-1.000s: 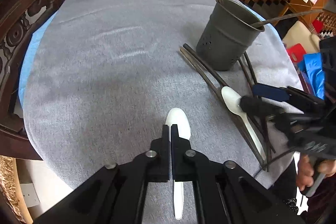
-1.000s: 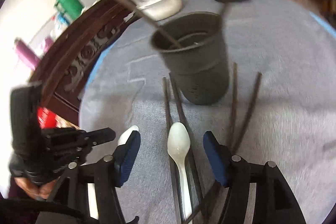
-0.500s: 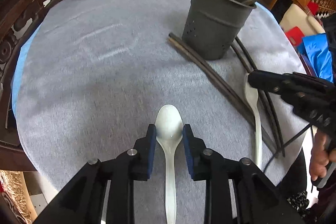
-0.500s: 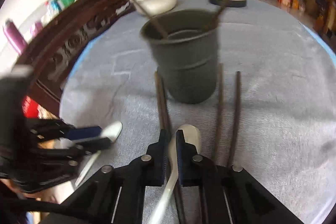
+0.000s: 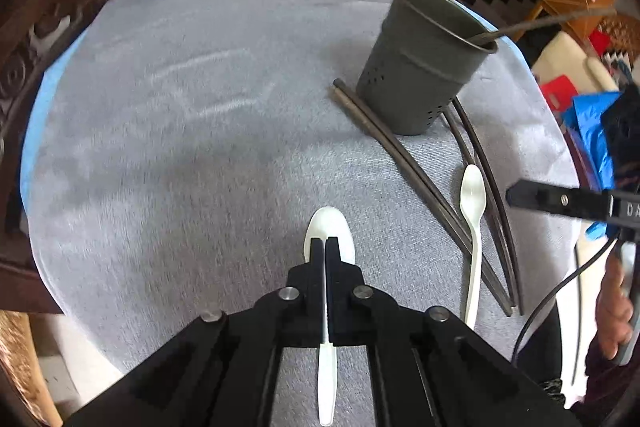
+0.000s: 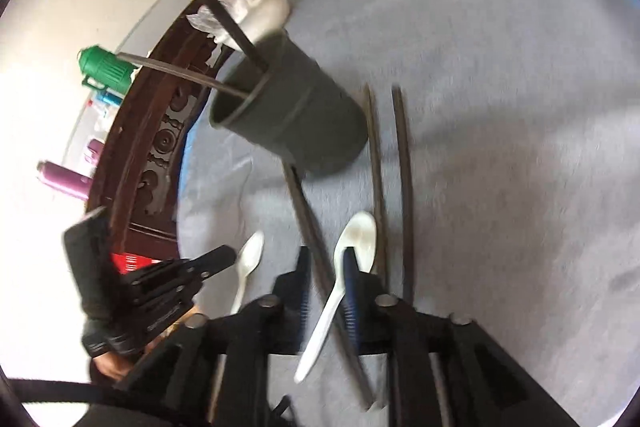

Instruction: Organize utensils

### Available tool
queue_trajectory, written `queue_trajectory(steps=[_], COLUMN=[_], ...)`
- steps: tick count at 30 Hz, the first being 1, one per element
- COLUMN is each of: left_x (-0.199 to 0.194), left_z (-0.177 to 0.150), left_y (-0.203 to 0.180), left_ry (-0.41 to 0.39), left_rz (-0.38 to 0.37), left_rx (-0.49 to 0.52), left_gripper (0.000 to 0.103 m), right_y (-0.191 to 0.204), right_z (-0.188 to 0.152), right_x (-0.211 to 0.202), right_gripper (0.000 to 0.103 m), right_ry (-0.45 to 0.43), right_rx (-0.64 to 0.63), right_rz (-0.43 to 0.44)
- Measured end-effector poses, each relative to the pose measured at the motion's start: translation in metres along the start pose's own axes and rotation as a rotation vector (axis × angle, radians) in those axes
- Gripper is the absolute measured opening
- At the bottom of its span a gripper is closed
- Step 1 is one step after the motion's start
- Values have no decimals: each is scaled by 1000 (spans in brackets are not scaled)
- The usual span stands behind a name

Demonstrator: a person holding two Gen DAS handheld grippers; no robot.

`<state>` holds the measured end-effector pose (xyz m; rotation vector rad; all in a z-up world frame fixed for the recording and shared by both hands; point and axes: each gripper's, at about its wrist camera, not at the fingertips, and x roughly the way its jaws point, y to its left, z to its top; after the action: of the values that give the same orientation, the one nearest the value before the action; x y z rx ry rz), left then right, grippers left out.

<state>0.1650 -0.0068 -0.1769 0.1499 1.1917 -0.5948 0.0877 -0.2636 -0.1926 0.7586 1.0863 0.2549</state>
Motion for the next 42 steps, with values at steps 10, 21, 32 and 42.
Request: queue_trajectory(steps=[10, 21, 32, 42], left_x=[10, 12, -57, -139], left_z=[4, 2, 8, 28], left_y=[-16, -25, 13, 32], left_ry=[48, -1, -196, -554], left_rz=[14, 43, -46, -157], left_rx=[43, 90, -51, -222], left_gripper=[45, 31, 31, 31], right_y=[-11, 14, 16, 79], right_z=[-3, 6, -1, 4], right_x=[21, 36, -3, -70], right_gripper=[62, 8, 8, 8], right_ry=[28, -20, -171, -511], right_rx=[107, -85, -139, -313], right_rz=[-88, -311, -218, -198])
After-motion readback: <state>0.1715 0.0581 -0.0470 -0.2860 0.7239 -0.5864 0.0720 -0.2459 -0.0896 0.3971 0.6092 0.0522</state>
